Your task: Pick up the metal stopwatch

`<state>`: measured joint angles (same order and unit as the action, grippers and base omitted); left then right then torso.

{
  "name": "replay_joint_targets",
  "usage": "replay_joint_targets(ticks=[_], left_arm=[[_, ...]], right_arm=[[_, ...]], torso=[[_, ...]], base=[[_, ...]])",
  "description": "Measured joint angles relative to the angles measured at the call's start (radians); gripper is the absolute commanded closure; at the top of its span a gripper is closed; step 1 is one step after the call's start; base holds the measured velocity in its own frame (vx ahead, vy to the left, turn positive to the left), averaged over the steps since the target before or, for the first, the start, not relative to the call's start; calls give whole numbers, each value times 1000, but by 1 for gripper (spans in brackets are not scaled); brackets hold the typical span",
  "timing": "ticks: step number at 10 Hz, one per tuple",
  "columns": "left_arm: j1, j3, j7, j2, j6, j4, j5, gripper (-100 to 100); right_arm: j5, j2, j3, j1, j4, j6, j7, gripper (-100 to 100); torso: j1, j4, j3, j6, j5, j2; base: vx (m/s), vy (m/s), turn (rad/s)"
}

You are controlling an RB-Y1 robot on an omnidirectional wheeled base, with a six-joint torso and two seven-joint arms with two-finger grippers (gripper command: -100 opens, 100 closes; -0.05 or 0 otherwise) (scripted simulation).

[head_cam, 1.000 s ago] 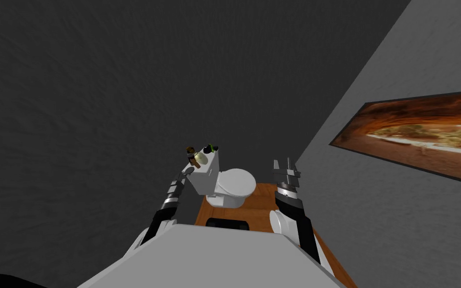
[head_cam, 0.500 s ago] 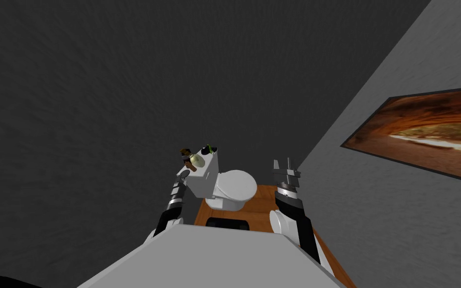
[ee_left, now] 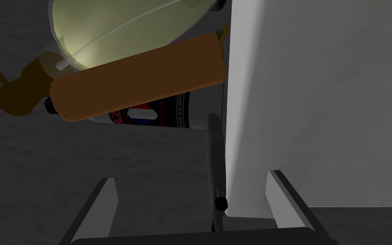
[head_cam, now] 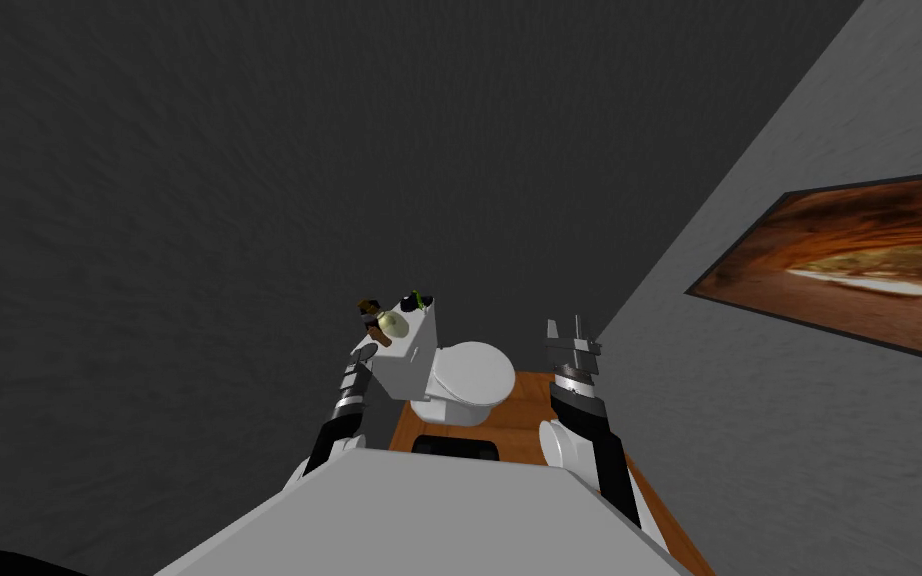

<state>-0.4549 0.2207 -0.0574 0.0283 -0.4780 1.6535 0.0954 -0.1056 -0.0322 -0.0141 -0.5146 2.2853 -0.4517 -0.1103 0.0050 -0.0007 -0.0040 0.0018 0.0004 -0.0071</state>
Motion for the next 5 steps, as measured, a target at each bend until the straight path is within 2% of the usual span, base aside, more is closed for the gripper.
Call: replay_joint_targets(ticks=[4, 5], left_arm=[[0, 0, 0, 0, 0, -1, 0, 100], [0, 0, 0, 0, 0, -1, 0, 0]], right_arm=[[0, 0, 0, 0, 0, 0, 0, 0], [0, 0, 0, 0, 0, 0, 0, 0]], torso=[[0, 0, 0, 0, 0, 0], [0, 0, 0, 0, 0, 0]], base=[[0, 0, 0], [0, 0, 0]])
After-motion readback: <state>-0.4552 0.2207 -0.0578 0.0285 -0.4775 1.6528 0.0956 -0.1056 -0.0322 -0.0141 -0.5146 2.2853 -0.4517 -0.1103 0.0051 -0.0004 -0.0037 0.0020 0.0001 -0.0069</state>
